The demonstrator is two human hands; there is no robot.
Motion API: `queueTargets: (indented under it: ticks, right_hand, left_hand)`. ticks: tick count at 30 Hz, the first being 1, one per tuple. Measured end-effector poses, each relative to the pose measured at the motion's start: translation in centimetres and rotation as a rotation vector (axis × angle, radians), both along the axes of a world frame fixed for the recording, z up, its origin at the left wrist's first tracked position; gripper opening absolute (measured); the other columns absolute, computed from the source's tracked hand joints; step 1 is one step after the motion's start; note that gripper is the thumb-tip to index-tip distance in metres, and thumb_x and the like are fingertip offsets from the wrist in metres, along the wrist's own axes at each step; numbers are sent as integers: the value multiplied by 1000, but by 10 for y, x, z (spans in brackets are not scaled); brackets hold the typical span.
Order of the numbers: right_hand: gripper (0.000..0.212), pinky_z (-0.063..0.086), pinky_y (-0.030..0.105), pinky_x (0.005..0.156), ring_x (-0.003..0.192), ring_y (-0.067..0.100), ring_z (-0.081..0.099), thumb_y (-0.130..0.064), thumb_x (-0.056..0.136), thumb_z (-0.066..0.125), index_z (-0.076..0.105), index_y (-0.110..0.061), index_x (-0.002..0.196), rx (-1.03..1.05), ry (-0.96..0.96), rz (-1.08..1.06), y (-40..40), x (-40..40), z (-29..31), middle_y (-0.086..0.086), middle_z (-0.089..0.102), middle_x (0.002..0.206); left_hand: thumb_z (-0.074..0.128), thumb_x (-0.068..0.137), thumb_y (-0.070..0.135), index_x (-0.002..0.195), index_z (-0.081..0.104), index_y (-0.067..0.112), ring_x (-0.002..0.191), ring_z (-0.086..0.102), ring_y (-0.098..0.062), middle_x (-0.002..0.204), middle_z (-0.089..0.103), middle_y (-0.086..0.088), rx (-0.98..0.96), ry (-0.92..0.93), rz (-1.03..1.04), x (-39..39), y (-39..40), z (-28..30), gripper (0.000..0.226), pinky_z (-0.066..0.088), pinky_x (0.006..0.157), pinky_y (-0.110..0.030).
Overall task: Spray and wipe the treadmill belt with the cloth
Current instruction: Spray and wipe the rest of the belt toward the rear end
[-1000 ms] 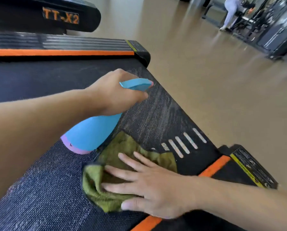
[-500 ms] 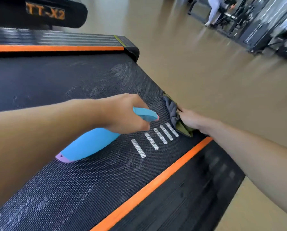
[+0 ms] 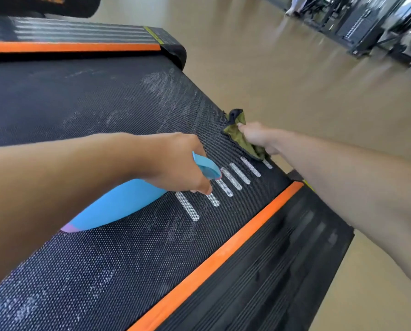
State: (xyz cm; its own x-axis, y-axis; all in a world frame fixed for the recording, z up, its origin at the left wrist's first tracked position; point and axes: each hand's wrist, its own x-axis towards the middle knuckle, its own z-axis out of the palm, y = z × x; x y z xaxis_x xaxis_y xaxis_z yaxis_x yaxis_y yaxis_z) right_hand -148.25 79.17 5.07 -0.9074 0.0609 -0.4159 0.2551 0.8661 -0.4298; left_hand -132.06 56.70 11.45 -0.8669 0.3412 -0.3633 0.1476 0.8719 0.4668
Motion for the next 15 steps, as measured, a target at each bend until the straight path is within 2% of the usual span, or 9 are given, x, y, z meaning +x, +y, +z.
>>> queueTargets:
  ticks: [2,3,6,10,15]
  right_hand:
    - [57,31,52,111,129,37,46,-49,102,31,43,-5,136,-44,-55,24,-14,-11,5,16,53,133]
    - [57,31,55,112,129,37,46,-49,101,31,44,-7,137,-67,-63,52,-23,-15,6,14,54,130]
    - [55,21,56,115,139,35,34,-46,103,28,33,-14,148,-78,-37,122,-43,-22,5,14,39,150]
    - [59,16,50,117,146,31,20,-44,103,32,20,-17,154,17,-45,155,-47,-23,16,8,22,160]
    - [61,19,47,116,147,33,18,-40,104,32,15,-12,155,190,-60,189,-50,-29,23,11,14,161]
  left_hand:
    - [76,76,65,108,67,40,89,64,-20,88,63,8,-16,-1,-6,-1,1,-2,42,58,89,-42]
    - [76,75,66,102,65,40,87,63,-20,85,61,8,-26,2,-6,-1,2,-2,39,57,89,-41]
    - [74,73,68,79,53,38,79,57,-20,76,53,8,-61,21,6,-2,3,-2,38,53,81,-35]
    - [69,68,76,91,59,37,78,55,-17,81,54,6,-46,66,87,-6,-2,0,47,47,73,-33]
    - [66,59,81,91,65,37,75,57,-15,79,58,5,55,115,146,-5,-14,5,54,47,68,-32]
